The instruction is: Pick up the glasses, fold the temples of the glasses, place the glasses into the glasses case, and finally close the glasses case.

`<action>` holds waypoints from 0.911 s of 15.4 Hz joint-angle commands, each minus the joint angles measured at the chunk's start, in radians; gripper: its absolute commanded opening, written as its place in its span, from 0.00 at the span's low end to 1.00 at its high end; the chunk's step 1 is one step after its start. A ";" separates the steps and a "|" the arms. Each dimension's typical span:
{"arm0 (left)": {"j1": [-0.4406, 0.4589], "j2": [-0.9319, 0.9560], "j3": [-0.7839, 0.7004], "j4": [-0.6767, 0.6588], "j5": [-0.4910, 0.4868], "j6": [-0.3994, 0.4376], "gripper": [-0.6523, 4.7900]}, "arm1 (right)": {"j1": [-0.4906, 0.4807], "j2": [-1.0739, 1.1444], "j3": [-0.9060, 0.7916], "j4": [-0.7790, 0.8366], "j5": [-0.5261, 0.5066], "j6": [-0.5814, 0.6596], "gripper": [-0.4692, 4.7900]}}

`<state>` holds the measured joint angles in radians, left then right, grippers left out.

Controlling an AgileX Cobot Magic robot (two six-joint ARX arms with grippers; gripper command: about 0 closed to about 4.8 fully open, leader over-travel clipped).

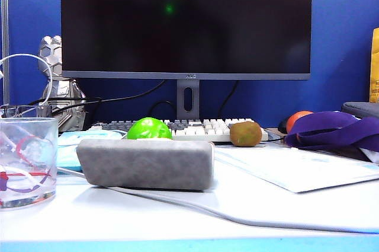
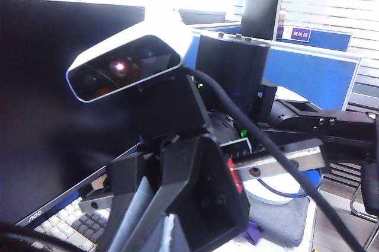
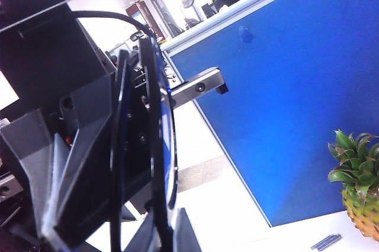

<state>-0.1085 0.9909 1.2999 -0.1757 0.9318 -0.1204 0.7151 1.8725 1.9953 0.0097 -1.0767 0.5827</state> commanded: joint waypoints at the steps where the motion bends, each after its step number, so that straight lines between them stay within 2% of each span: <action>1: 0.002 -0.010 0.002 0.020 -0.011 0.008 0.11 | -0.041 -0.011 0.005 0.060 0.027 0.001 0.09; 3: 0.002 -0.027 0.002 0.060 -0.015 0.008 0.11 | -0.095 -0.012 0.005 0.071 0.144 0.034 0.09; 6: 0.002 -0.032 0.002 0.056 -0.011 0.008 0.11 | -0.109 -0.011 0.005 0.086 0.266 0.173 0.09; 11: 0.002 -0.032 0.002 0.019 0.002 0.008 0.11 | -0.102 -0.009 0.005 0.212 0.337 0.435 0.09; 12: 0.002 -0.032 0.002 0.021 0.044 0.008 0.11 | -0.102 -0.010 0.005 0.211 0.387 0.478 0.09; 14: 0.001 -0.032 0.002 0.021 0.110 0.007 0.11 | -0.101 -0.007 0.005 0.205 0.421 0.491 0.09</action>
<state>-0.1078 0.9615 1.2995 -0.1608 1.0088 -0.1196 0.6102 1.8690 1.9965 0.2012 -0.6735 1.0634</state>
